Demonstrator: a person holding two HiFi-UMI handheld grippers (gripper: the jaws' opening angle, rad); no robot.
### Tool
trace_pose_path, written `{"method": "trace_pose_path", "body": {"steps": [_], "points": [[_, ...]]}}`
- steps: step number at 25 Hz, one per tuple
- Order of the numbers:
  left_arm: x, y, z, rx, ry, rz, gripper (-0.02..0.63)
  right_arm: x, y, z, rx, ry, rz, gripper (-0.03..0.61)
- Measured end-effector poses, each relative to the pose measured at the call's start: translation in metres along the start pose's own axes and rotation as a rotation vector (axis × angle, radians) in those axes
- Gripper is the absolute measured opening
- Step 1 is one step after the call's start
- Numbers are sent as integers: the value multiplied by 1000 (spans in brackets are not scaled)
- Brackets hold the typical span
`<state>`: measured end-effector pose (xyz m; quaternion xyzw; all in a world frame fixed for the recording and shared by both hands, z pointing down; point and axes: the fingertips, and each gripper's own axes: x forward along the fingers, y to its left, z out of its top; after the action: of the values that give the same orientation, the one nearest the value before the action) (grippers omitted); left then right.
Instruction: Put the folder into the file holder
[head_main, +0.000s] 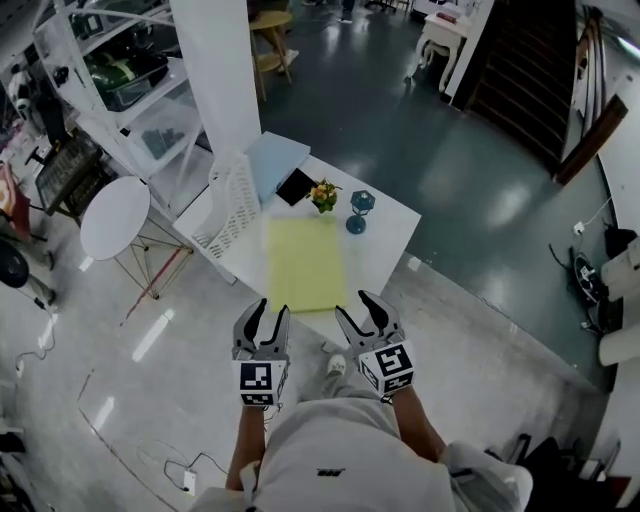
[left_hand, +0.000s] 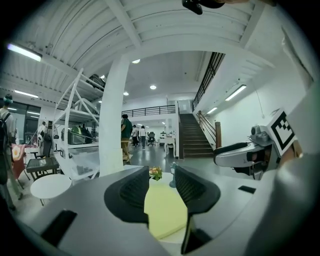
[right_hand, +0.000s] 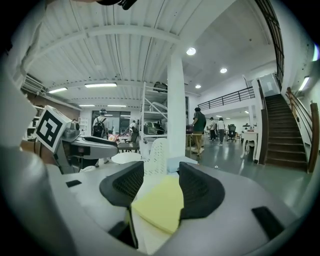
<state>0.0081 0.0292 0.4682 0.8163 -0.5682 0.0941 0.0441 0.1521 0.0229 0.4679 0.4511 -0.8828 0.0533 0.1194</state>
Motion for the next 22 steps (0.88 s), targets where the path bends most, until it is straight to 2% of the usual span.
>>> {"method": "trace_pose_path", "body": {"steps": [12, 22], "points": [[83, -3, 4, -29, 59, 101, 176, 50, -84, -11, 28, 44, 92, 218], [138, 22, -23, -65, 147, 99, 195, 97, -119, -36, 80, 116, 99, 218]]}}
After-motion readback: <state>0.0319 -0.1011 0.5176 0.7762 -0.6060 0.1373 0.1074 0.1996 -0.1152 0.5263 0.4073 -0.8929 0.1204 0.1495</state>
